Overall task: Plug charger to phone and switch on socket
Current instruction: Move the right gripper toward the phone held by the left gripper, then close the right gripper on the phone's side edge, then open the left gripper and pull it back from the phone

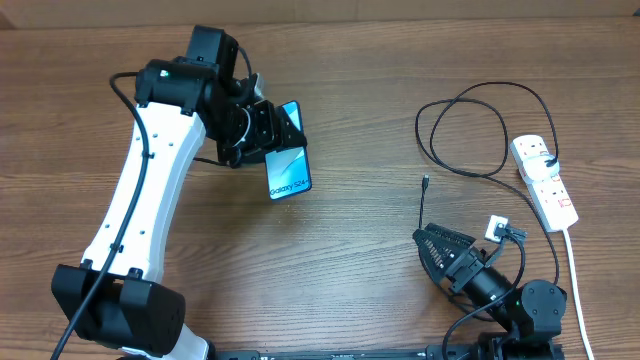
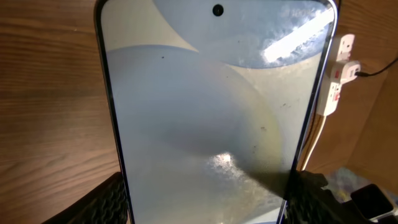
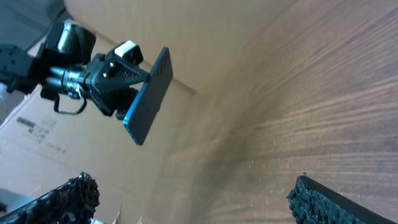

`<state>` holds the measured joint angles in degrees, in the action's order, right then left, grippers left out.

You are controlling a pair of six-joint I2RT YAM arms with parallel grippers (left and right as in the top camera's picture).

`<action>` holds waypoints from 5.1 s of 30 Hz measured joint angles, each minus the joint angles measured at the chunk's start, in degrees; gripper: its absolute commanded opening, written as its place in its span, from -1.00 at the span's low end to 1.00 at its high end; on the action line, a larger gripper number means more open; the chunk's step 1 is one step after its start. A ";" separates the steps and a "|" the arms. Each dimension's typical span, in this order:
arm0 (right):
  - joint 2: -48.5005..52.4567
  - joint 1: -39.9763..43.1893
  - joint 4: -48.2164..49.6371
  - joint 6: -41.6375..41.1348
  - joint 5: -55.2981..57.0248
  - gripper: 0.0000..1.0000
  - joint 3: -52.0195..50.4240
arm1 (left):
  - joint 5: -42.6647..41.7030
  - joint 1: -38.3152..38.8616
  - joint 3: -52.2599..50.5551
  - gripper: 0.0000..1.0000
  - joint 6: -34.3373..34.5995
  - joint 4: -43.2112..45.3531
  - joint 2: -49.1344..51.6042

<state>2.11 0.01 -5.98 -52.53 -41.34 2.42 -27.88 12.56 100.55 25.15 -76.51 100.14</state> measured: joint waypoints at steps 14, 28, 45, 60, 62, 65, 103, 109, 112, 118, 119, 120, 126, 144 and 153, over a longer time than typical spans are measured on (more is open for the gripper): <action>0.37 -13.31 1.33 -2.97 15.37 0.99 0.00 | -0.20 3.58 0.00 -0.30 5.05 4.57 0.09; 20.68 -25.24 -3.04 -0.48 30.67 0.98 6.64 | -0.17 3.61 0.00 -0.30 6.10 4.57 0.09; 45.64 -34.97 -0.74 3.02 34.88 0.82 24.37 | -0.33 3.61 0.00 -0.27 8.50 5.95 0.17; 57.55 -47.69 24.24 2.64 48.04 0.96 24.55 | -0.55 3.61 0.00 -0.26 13.22 7.85 0.17; 59.49 -47.69 27.45 2.64 49.20 0.96 24.59 | -0.55 3.61 0.00 -0.26 13.60 7.85 0.17; 63.36 -47.69 34.27 2.64 50.42 0.95 24.63 | -0.59 3.61 0.00 -0.26 13.79 7.87 0.17; 84.00 -47.69 59.95 2.84 55.10 -0.13 29.22 | -1.64 5.86 0.00 -0.26 13.92 7.96 0.17; 84.00 -47.69 59.74 2.67 55.12 -0.31 29.22 | -1.64 5.86 0.00 -0.26 13.92 7.96 0.17; 84.00 -47.69 59.45 2.75 55.08 -0.40 29.22 | -1.60 5.86 0.00 -0.26 13.90 7.93 0.17; 84.00 -47.67 58.82 2.71 55.10 -0.52 29.22 | -1.38 5.86 0.00 -0.24 13.92 7.67 0.20; 84.00 -47.67 58.77 2.67 55.10 -0.53 29.22 | -1.38 5.86 0.00 -0.21 13.92 7.65 0.17; 84.00 -47.67 58.73 2.75 55.08 -0.56 29.22 | -1.36 5.86 0.00 -0.20 13.92 7.63 0.17; 84.06 -47.63 58.18 2.58 55.30 -0.68 29.20 | -1.09 5.84 0.00 0.00 13.92 7.58 0.17; 84.32 -47.63 58.16 2.27 53.96 -0.90 29.20 | -1.40 5.84 0.07 1.00 13.81 7.87 0.17; 84.30 -44.35 57.11 1.07 48.92 -0.92 29.31 | -5.11 2.43 0.07 0.99 13.84 13.31 0.17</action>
<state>86.41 -44.34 51.13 -51.46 7.57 31.73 -32.99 14.98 100.62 38.98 -63.20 100.31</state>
